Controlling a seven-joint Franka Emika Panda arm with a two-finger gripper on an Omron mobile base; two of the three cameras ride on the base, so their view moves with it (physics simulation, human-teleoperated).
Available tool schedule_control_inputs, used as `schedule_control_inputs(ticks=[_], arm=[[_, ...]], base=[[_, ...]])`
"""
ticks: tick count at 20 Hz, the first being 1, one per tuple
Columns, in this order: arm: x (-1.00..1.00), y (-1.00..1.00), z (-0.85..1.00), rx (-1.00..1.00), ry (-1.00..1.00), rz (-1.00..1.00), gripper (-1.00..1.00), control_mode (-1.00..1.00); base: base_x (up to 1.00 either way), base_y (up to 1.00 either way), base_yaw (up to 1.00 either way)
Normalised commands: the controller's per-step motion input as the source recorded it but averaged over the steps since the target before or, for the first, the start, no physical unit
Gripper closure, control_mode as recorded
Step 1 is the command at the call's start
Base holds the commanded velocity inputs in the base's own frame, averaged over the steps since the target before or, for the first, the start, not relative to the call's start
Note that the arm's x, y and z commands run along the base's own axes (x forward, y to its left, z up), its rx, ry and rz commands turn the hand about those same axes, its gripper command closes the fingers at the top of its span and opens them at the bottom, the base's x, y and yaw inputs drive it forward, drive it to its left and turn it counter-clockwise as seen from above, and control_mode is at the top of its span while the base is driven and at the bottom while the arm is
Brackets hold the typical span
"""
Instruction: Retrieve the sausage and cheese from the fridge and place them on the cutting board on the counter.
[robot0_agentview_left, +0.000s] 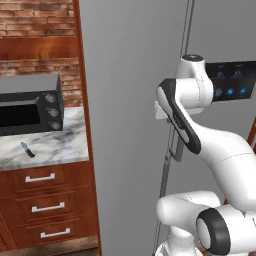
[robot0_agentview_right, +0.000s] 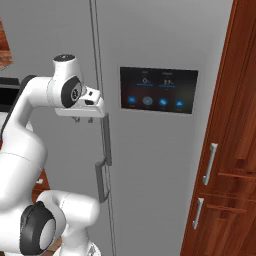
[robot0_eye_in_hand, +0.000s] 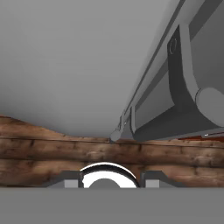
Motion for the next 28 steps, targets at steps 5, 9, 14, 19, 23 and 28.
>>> schedule_control_inputs(ticks=[5, 9, 14, 19, 23, 28], arm=[[0.00, 0.00, 0.00, 0.00, 0.00, 0.00, -1.00, 1.00], [0.00, 0.00, 0.00, 0.00, 0.00, 0.00, -1.00, 1.00], [0.00, 0.00, 0.00, 0.00, 0.00, 0.00, -1.00, 1.00], [0.00, 0.00, 0.00, 0.00, 0.00, 0.00, -1.00, 1.00], [0.00, 0.00, 0.00, 0.00, 0.00, 0.00, -1.00, 1.00], [0.00, 0.00, 0.00, 0.00, 0.00, 0.00, -1.00, 1.00]], base=[[0.00, 0.00, 0.00], [0.00, 0.00, 0.00], [-0.04, 0.00, 0.00], [-0.53, -0.22, -0.05], [-0.45, -0.40, -0.11], [-0.28, -0.54, -0.08]])
